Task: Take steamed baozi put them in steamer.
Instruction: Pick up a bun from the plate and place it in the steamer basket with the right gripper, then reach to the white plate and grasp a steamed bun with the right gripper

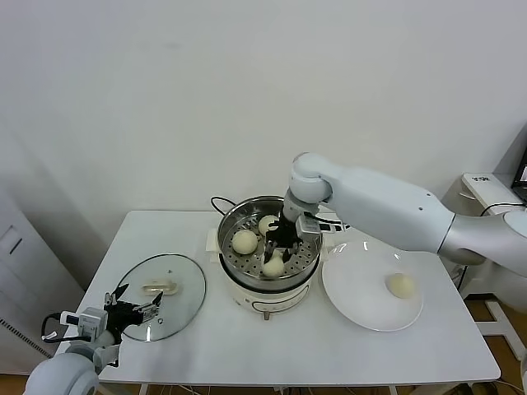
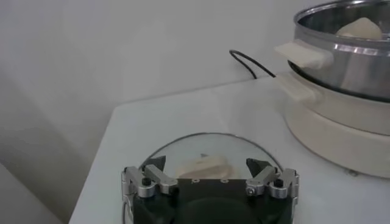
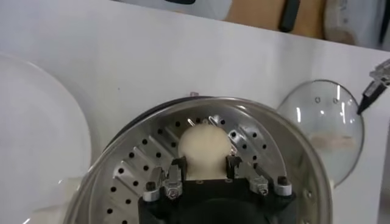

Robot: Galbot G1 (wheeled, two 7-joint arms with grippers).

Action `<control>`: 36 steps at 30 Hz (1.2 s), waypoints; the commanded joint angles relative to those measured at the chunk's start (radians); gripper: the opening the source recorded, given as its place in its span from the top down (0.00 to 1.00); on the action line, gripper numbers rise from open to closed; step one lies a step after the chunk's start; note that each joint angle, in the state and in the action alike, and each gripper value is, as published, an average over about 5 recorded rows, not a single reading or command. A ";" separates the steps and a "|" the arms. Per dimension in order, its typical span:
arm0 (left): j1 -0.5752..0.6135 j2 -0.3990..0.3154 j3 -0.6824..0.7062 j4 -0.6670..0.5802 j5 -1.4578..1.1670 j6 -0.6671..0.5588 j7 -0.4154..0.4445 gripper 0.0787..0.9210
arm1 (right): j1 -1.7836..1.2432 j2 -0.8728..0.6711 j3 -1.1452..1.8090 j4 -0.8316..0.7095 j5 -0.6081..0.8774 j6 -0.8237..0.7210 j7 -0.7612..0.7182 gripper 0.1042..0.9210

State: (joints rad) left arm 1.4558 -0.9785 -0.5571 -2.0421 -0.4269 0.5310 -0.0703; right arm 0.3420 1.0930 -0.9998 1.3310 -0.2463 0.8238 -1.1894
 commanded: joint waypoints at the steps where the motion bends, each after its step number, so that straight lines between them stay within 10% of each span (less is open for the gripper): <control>1: 0.001 -0.002 0.000 0.002 0.000 -0.002 0.001 0.12 | -0.032 0.026 0.003 -0.004 -0.044 0.049 0.000 0.62; 19: -0.002 -0.006 0.000 -0.004 -0.004 0.000 0.002 0.12 | 0.043 0.018 0.136 -0.180 -0.058 0.048 0.010 0.14; 36: 0.005 -0.003 -0.022 -0.010 -0.015 0.003 0.002 0.12 | 0.214 -0.190 -0.141 -0.545 0.425 -0.501 -0.092 0.12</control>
State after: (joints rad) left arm 1.4596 -0.9822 -0.5753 -2.0512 -0.4385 0.5337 -0.0684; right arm 0.4654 1.0238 -0.9362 0.9886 -0.1405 0.8227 -1.2218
